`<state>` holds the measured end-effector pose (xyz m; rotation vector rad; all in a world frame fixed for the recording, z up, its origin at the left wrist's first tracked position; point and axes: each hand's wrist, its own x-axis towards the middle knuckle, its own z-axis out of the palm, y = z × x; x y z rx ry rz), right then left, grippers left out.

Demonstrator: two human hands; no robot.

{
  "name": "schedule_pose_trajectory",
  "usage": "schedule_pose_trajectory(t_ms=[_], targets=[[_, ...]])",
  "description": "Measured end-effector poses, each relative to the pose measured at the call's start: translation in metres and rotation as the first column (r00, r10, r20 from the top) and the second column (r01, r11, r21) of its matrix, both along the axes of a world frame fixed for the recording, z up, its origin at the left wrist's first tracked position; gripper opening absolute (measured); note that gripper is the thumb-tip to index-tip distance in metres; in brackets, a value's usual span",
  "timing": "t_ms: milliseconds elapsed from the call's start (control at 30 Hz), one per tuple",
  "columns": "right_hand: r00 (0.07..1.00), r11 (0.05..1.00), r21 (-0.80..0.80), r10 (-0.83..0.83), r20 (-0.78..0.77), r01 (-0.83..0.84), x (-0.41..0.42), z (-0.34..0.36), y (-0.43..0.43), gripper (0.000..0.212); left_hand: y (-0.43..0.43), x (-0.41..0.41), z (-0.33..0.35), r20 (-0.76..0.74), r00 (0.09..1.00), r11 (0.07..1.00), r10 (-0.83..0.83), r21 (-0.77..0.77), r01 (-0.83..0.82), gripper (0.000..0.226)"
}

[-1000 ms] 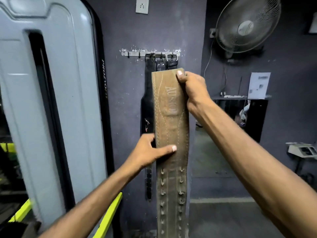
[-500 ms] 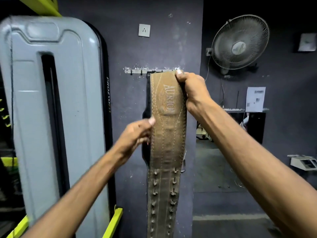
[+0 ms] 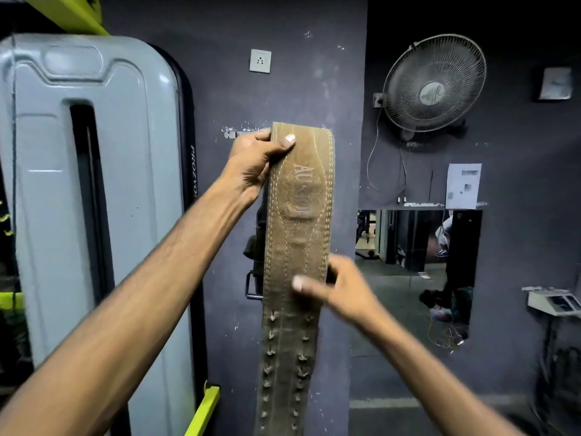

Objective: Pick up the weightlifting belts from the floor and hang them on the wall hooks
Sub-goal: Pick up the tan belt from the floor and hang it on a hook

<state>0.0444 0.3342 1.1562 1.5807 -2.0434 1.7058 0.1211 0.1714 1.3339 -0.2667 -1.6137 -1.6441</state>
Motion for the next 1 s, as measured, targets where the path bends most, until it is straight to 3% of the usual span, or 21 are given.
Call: schedule_pose_trajectory(t_ms=[67,133,200,267,333,467,567,633,700,833,900,1000], targets=[[1.0,0.987,0.162,0.014,0.01,-0.015,0.002,-0.06,-0.001,0.013,0.0,0.002,0.0,-0.022,1.0,1.0,0.006,-0.022,-0.006,0.028],[0.997,0.972,0.235,-0.036,0.067,0.02,-0.001,-0.09,-0.002,0.025,0.001,0.002,-0.004,-0.021,0.999,0.996,0.029,-0.08,-0.03,0.03],[0.997,0.953,0.298,-0.063,0.05,0.045,-0.005,-0.084,-0.003,0.039,0.003,0.003,-0.01,-0.02,0.998,0.991,0.051,-0.119,-0.053,0.032],[0.998,0.938,0.342,0.04,0.053,-0.055,-0.007,-0.053,0.0,0.02,0.003,0.005,-0.014,-0.024,0.999,0.988,0.049,-0.146,-0.052,0.031],[0.98,0.959,0.232,0.134,0.146,-0.166,-0.008,-0.008,0.002,0.018,-0.002,0.009,-0.018,-0.025,0.999,0.98,0.038,-0.197,-0.042,0.032],[0.82,0.916,-0.296,0.381,0.427,-0.272,-0.01,0.076,-0.004,0.078,-0.007,0.022,-0.035,-0.022,1.0,0.958,-0.006,-0.286,-0.001,0.038],[0.701,0.889,-0.396,0.433,0.566,-0.23,-0.009,0.124,-0.016,0.089,-0.004,0.029,-0.051,0.017,1.0,0.939,-0.025,-0.343,0.029,0.036],[0.67,0.912,-0.363,0.391,0.631,-0.19,-0.01,0.138,-0.023,0.07,-0.009,0.031,-0.06,0.064,0.998,0.919,-0.013,-0.392,0.037,0.031],[0.657,0.934,-0.328,0.336,0.675,-0.14,-0.011,0.139,-0.026,0.038,-0.015,0.032,-0.064,0.185,0.982,0.936,-0.021,-0.341,0.085,0.024],[0.759,0.92,-0.369,0.334,0.559,-0.133,-0.021,0.126,-0.026,0.025,-0.026,0.025,-0.065,0.513,0.855,0.973,-0.075,-0.149,0.175,0.05],[0.831,0.915,-0.377,0.318,0.455,-0.144,-0.026,0.117,-0.023,0.029,-0.028,0.017,-0.067,0.521,0.834,0.975,-0.183,-0.014,0.223,0.059],[0.877,0.919,-0.336,0.328,0.351,-0.209,-0.033,0.105,-0.014,0.037,-0.025,0.001,-0.066,0.406,0.864,0.949,-0.298,0.221,0.223,0.068]])
